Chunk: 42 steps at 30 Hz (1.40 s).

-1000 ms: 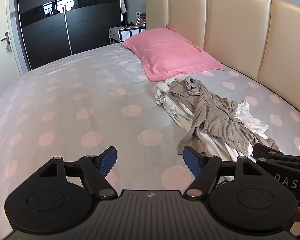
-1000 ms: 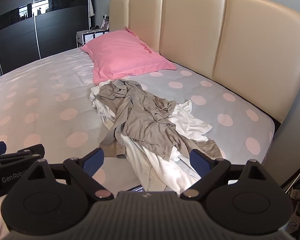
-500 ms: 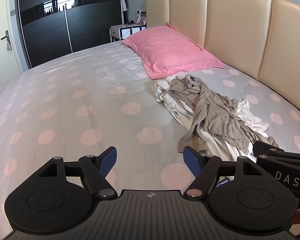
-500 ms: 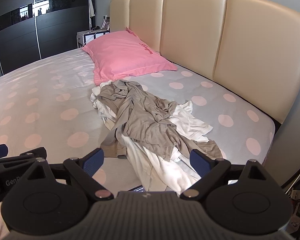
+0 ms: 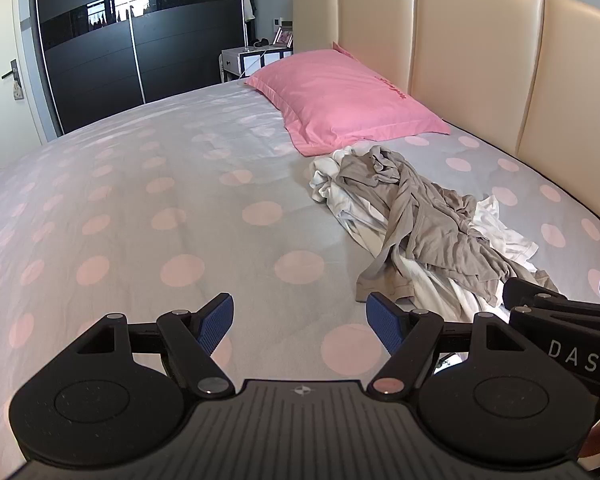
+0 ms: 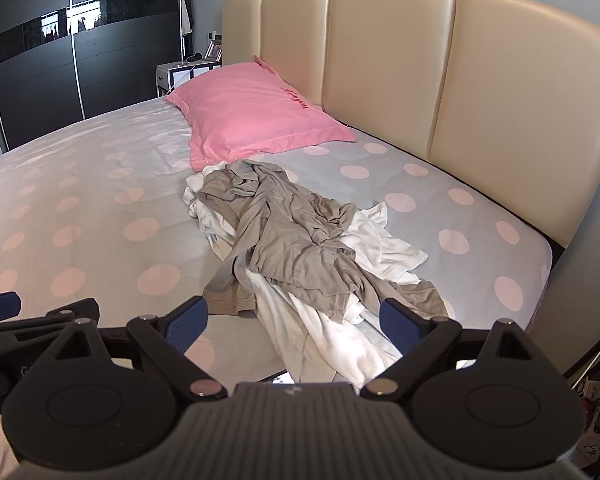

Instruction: Fold clothes

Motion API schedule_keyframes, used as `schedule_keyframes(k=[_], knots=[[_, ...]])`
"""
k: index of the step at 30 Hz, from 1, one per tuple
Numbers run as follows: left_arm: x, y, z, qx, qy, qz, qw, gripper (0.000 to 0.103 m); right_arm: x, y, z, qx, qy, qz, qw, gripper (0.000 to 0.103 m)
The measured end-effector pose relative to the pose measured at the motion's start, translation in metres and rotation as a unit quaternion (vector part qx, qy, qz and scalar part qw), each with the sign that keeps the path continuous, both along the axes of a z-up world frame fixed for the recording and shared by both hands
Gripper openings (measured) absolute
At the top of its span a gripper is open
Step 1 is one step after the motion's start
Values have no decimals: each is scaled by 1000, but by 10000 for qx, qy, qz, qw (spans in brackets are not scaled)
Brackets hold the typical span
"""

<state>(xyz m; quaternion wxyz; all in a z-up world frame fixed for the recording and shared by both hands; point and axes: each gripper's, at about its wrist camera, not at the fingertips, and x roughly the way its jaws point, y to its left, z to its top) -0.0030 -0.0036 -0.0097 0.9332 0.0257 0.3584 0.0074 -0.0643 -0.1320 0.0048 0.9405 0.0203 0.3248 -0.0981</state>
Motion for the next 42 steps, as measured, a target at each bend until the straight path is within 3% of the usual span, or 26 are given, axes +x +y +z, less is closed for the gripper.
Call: schedule_keyframes(k=[20, 31, 36, 42], knots=[[4, 3, -2, 46, 68, 14, 10000, 72, 4, 1, -1, 48, 50, 16, 10000, 94], [14, 7, -2, 77, 166, -61, 9998, 72, 19, 4, -2, 62, 349, 167, 9992, 94], [28, 12, -3, 35, 232, -52, 9997, 72, 43, 0, -2, 225, 626, 549, 9963, 94], [55, 22, -12, -190, 392, -99, 9990, 69, 85, -13, -14, 443, 632, 920, 9928, 93]])
